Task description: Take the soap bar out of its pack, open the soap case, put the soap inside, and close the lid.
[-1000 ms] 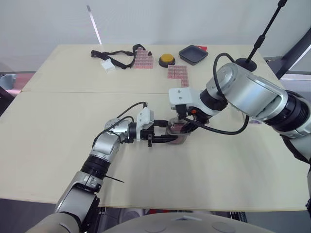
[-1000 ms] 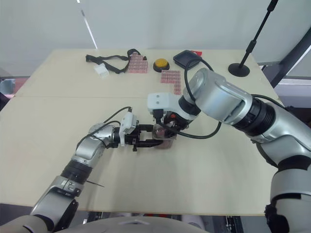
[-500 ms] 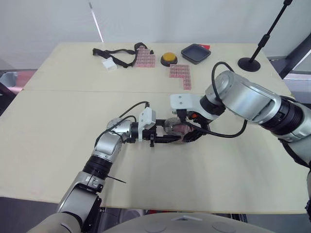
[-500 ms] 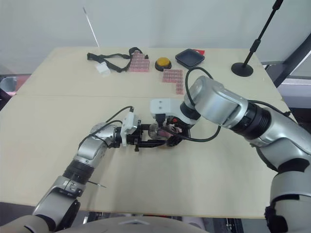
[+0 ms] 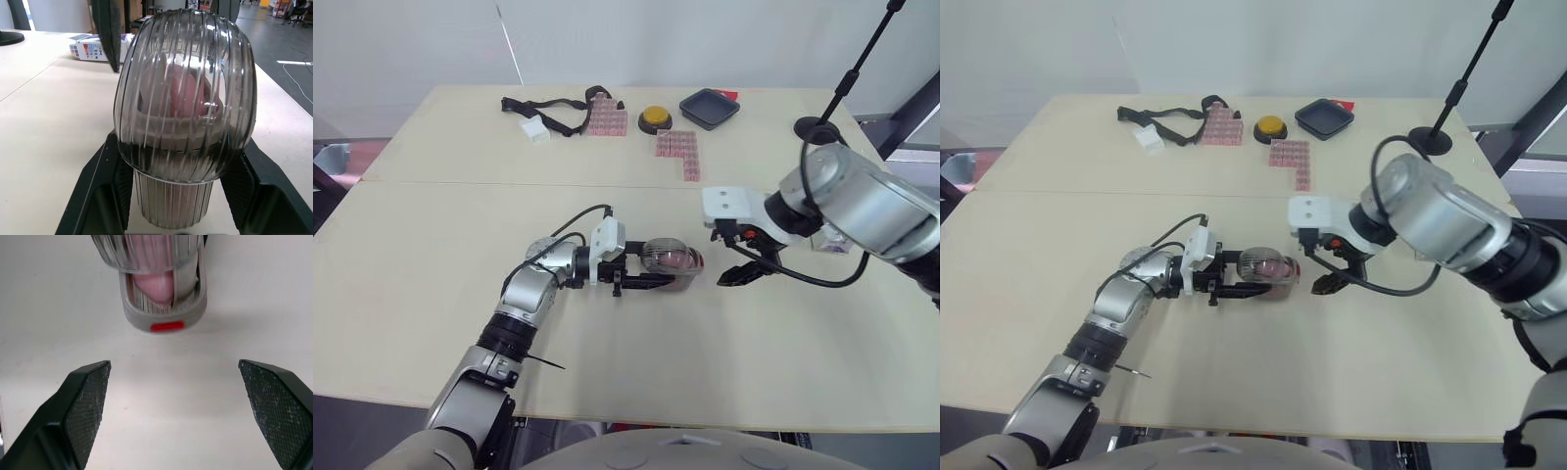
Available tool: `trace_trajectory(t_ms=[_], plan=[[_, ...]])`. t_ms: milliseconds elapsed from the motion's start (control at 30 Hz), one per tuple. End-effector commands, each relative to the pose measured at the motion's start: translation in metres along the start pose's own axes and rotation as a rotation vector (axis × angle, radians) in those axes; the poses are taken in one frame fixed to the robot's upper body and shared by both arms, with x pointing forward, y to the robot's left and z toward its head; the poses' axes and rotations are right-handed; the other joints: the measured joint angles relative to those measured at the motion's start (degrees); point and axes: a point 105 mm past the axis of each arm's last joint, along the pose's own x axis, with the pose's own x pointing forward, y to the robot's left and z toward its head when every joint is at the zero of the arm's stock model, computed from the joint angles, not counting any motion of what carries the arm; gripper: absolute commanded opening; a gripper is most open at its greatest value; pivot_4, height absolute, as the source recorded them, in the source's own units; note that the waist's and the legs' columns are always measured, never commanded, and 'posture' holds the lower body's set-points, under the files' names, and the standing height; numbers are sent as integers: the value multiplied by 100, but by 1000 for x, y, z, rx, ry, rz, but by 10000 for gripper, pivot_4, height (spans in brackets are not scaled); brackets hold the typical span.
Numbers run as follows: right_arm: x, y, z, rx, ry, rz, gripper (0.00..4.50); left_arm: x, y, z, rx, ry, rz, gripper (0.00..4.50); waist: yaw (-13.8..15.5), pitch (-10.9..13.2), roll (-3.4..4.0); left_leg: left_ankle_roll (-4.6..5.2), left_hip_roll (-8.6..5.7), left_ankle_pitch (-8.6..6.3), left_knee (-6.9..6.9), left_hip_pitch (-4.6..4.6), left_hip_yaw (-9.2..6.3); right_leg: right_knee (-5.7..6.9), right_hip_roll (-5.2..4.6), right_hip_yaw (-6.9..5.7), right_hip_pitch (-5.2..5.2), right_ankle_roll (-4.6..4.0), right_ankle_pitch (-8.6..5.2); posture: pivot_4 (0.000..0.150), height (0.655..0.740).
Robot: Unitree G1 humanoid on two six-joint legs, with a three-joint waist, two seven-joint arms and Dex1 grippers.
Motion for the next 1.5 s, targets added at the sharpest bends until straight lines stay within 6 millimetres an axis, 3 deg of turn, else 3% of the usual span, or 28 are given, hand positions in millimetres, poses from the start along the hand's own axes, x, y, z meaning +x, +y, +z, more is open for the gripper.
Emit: trace_trajectory(t_ms=[33,233,333,500,700,933,1133,1367,1500], plan=[[-15,-9,-3,-30,-102,-106,44837,-2,2,11,48,-27,2,19284,7,0,0,0,0,0,0,0,0,0,0,0,0,0,0,1500,7400],[-16,-13,-28,23,-251,-194,44837,-5,2,10,43,-23,6,19284,38,0,0,1,-1,0,0,-4,-1,-7,0,-1,1,0,0,1500,7400],[-14,-15,-37,71,-327,-245,37429,-6,2,10,42,-23,7,19284,32,0,0,2,-1,-1,0,-6,-1,-11,0,-2,1,0,0,1500,7400],[-8,-11,-44,72,-486,-304,21233,-6,3,10,39,-23,12,19284,18,-1,-1,2,0,-1,-1,-6,-2,-14,0,-4,2,0,0,1500,7400],[7,-9,-58,121,-560,-358,1061,-7,3,10,35,-24,15,19284,-13,0,0,5,-2,-3,-1,-8,-3,-17,-3,-6,0,0,0,1500,7400],[23,0,-73,196,-594,-343,147,-7,5,11,31,-29,27,19284,-71,0,0,6,-2,-3,-2,-9,-5,-39,-3,-9,2,0,0,1500,7400],[1,-17,-62,181,-639,-385,147,-7,5,10,26,-29,31,19284,-154,0,0,6,-3,-3,-2,-8,-5,-42,-3,-9,3,0,0,1500,7400],[-35,-41,-21,82,-678,-372,147,-7,3,10,22,-32,26,19284,-216,0,0,7,-4,-2,-7,-5,-6,-27,-1,-10,11,0,0,1500,7400],[-52,-35,30,-69,-700,-286,147,-8,4,10,17,-33,34,19284,-202,1,1,8,-4,-2,-6,-7,-9,-26,0,-13,11,0,0,1500,7400]])
